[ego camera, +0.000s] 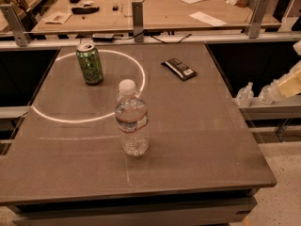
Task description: Knock green can over
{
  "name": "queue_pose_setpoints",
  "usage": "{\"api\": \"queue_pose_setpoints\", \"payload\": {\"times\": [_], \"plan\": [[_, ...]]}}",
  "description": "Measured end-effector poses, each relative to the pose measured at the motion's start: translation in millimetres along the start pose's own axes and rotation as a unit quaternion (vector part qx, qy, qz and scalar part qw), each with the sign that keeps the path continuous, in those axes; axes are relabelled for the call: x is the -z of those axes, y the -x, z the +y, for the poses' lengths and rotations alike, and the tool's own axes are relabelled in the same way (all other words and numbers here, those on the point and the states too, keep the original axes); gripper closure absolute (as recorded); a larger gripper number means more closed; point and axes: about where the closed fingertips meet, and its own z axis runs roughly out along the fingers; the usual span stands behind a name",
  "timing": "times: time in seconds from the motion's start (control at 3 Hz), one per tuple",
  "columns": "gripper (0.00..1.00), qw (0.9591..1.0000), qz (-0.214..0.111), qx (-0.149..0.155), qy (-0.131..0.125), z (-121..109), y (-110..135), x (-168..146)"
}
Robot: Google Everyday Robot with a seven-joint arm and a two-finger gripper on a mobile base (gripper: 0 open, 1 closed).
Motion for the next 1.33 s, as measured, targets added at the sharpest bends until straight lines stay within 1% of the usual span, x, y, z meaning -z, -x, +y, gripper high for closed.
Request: {"api": "queue_pose_setpoints", "payload": {"times": [0.33,0.67,1.0,1.33], "plan": [[0.00,0.9964,-0.073,-0.043,-0.004,-15.7,2.5,0.1],[0.00,0.9858,-0.147,-0.079,0.016,-20.5,7.5,-13.1],[0.00,0.9786,-0.176,-0.100,0.036,-20.6,21.3,-31.1],[0.00,0.9786,-0.176,-0.100,0.036,-20.6,21.4,-31.2]]}}
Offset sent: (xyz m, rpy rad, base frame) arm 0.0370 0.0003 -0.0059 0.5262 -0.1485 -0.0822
